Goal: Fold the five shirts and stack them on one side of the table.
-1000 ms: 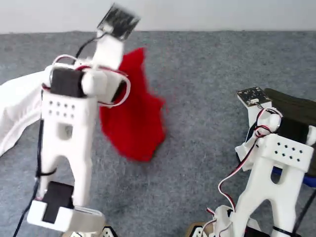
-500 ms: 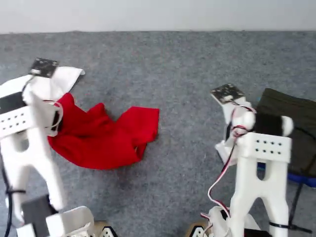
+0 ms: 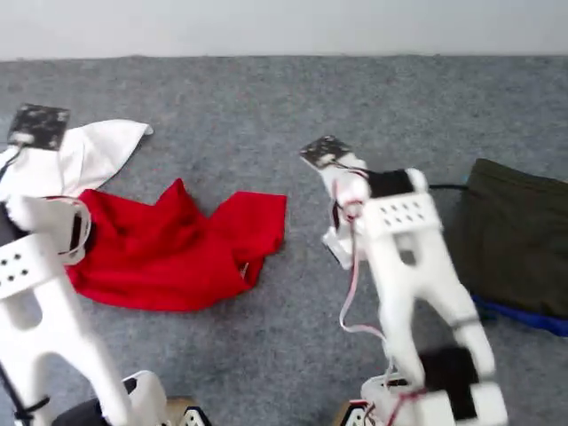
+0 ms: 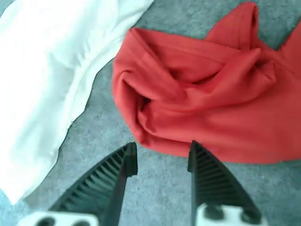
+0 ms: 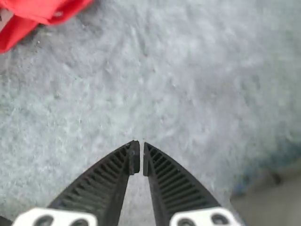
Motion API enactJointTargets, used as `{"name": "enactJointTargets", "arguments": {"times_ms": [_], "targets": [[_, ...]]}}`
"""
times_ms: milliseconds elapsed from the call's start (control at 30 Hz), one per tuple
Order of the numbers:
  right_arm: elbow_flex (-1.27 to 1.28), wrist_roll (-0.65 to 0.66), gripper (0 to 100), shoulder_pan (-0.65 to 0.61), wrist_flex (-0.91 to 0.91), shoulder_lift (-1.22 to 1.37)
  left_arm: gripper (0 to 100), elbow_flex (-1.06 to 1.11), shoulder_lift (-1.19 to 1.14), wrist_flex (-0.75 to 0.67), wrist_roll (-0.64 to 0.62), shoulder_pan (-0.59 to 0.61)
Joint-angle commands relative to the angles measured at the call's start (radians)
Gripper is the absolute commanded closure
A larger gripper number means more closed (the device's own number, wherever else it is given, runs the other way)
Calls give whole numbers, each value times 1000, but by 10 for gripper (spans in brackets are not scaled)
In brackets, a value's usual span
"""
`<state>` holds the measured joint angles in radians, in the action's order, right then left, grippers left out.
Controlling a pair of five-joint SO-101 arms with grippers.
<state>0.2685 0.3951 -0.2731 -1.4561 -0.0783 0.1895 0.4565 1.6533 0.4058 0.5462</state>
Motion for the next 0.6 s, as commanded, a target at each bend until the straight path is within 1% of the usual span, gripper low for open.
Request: {"name": "enactJointTargets", "arguments": {"times_ms": [0, 67, 133, 200, 267, 467, 567], "targets": [[-178, -12, 882, -47, 19, 142, 823, 1, 44, 8, -26, 71], [-279, -25, 809, -58, 25, 236, 823, 1, 51, 8, -29, 101], [-402, -97, 768, -62, 25, 335, 823, 1, 51, 23, -29, 123], [-537, -170, 760, -73, 21, 443, 823, 2, 49, 40, -29, 133], [-669, -203, 759, -87, 15, 552, 823, 19, 51, 52, -29, 133], [-1005, -210, 759, -142, 15, 820, 826, 58, 51, 52, -29, 133], [-1129, -212, 759, -159, 13, 921, 858, 58, 51, 51, -29, 133]]}}
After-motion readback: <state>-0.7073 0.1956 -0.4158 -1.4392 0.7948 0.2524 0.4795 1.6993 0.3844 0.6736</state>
